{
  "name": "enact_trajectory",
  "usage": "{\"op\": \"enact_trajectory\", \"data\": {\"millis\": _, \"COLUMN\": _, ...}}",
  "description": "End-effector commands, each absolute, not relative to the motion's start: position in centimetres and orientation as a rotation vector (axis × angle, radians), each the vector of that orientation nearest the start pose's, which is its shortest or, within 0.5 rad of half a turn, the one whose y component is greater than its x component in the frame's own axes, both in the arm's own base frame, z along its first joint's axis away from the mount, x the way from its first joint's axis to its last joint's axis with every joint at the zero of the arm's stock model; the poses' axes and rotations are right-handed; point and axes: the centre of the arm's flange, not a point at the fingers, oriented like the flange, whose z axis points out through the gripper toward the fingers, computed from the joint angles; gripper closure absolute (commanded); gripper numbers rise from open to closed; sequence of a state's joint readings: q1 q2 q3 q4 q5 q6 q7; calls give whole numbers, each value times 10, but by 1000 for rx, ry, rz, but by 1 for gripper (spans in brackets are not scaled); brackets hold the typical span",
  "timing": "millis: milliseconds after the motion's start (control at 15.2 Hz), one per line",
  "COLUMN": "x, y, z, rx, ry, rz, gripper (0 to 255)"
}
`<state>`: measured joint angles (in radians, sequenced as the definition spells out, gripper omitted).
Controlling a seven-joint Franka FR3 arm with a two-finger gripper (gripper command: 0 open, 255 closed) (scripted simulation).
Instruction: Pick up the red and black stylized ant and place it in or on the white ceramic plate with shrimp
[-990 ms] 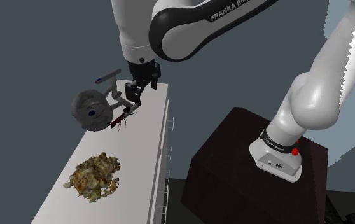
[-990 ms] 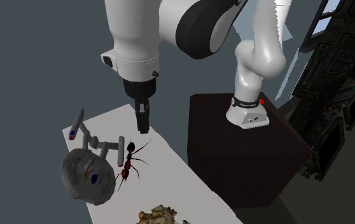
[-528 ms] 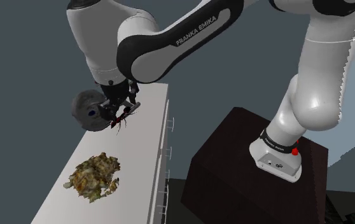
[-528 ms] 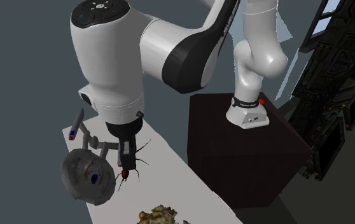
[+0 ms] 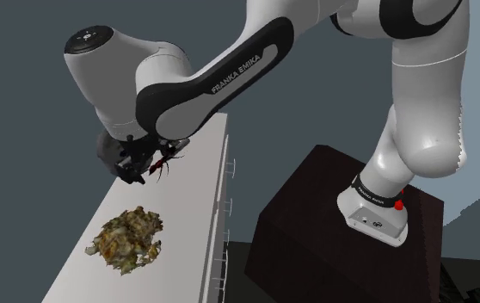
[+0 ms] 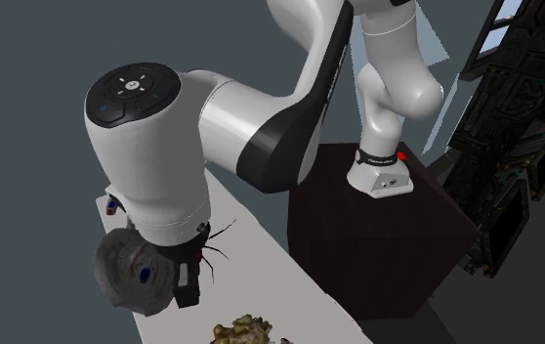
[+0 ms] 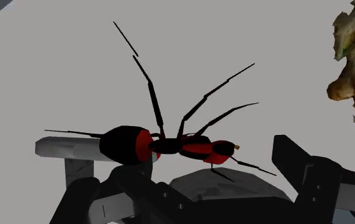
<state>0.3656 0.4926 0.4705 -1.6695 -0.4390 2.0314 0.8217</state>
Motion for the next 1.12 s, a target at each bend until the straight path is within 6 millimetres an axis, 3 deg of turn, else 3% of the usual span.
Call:
{"op": "enact_trajectory", "data": {"millis": 0, "x": 488, "y": 451, "z": 329, "rx": -3285, "ry": -303, "rz": -134, "gripper": 0}}
{"op": "enact_trajectory", "data": {"millis": 132, "x": 489, "y": 449, "z": 316, "rx": -3285, "ry": -303, "rz": -134, "gripper": 0}}
{"op": "enact_trajectory", "data": {"millis": 660, "x": 489, "y": 449, "z": 316, "rx": -3285, "ry": -303, "rz": -134, "gripper": 0}}
{"op": "enact_trajectory", "data": {"millis": 726, "x": 489, "y": 449, "z": 316, "rx": -3285, "ry": -303, "rz": -134, "gripper": 255}}
{"op": "enact_trajectory", "data": {"millis": 1056, "x": 489, "y": 449, "z": 316, "rx": -3285, "ry": -303, "rz": -134, "gripper": 255}}
